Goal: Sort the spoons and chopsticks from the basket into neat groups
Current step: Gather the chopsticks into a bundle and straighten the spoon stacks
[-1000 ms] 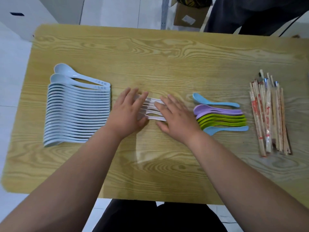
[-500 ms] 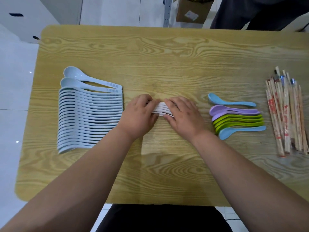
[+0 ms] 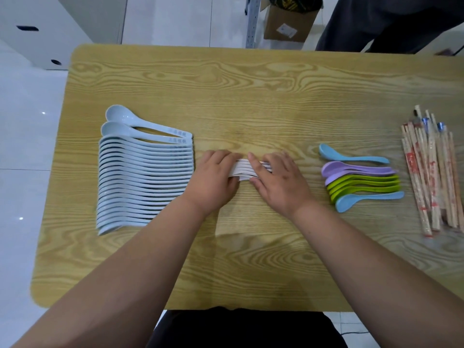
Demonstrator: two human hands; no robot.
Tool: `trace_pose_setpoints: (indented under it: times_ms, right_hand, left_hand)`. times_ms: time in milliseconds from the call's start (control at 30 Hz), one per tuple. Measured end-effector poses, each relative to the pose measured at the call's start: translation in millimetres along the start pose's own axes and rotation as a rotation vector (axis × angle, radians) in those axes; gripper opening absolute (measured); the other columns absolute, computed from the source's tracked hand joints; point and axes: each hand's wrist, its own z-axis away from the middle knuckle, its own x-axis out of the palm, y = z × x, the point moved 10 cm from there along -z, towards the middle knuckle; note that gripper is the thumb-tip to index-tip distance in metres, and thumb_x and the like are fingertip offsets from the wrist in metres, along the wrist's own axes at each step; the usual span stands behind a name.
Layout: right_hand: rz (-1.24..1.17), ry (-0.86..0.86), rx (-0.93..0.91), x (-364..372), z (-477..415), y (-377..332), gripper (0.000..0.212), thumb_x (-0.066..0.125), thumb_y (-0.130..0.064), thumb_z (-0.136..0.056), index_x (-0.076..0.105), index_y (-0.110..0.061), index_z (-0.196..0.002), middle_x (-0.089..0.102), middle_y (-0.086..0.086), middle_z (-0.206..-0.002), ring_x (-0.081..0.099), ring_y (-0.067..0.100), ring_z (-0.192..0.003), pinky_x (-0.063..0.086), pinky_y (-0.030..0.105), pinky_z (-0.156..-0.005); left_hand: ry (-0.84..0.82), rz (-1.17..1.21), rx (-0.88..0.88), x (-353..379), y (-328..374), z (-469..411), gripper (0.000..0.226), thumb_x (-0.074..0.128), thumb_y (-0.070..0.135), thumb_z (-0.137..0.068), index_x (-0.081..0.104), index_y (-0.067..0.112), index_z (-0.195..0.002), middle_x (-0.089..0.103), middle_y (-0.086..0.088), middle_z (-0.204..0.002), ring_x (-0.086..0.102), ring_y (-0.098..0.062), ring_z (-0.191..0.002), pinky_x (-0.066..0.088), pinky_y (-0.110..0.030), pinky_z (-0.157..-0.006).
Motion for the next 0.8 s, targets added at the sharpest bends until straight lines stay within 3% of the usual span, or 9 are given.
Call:
trace_pose_setpoints:
  times_ms: [233,433,600,800]
  right_hand:
    - [-0.064,-0.125,0.011,10,2,7,0.055,0.051,-0.041,-0.101,0.049,-0.010,-0.147,0.054,0.013,-0.146,0.046,0.034,-0.139,0.037,0.052,-0.113]
    - [-0.112,-0.144,0.033,11,3,8,0.055,0.048,-0.043,-0.102,0.049,-0.013,-0.148,0.052,0.011,-0.149,0.044,0.032,-0.141,0.036,0.052,-0.114]
    - [-0.099,-0.084,0.037,6,0,12,0.054,0.049,-0.048,-0.099,0.057,-0.016,-0.142,0.060,0.008,-0.141,0.051,0.031,-0.135,0.037,0.053,-0.112]
    - [-0.072,-0.080,0.009,8,2,10,0.060,0.048,-0.045,-0.101,0.050,-0.004,-0.145,0.053,0.013,-0.147,0.046,0.035,-0.139,0.038,0.051,-0.113]
  left_hand:
    - [0.058,-0.056,0.123,-2,10,2,0.050,0.068,0.007,-0.084,0.059,-0.005,-0.132,0.064,-0.022,-0.122,0.061,-0.042,-0.109,0.044,-0.048,-0.104]
    - [0.103,-0.036,0.129,-5,11,4,0.045,0.069,0.024,-0.094,0.062,-0.002,-0.131,0.067,-0.017,-0.121,0.062,-0.039,-0.109,0.043,-0.045,-0.104]
    - [0.083,-0.120,0.130,0,13,0,0.040,0.063,0.027,-0.099,0.064,0.005,-0.132,0.068,-0.011,-0.125,0.063,-0.036,-0.105,0.048,-0.046,-0.098]
    - [0.063,-0.180,0.175,3,16,2,0.049,0.068,0.022,-0.093,0.059,0.001,-0.136,0.065,-0.015,-0.126,0.062,-0.036,-0.105,0.048,-0.045,-0.098]
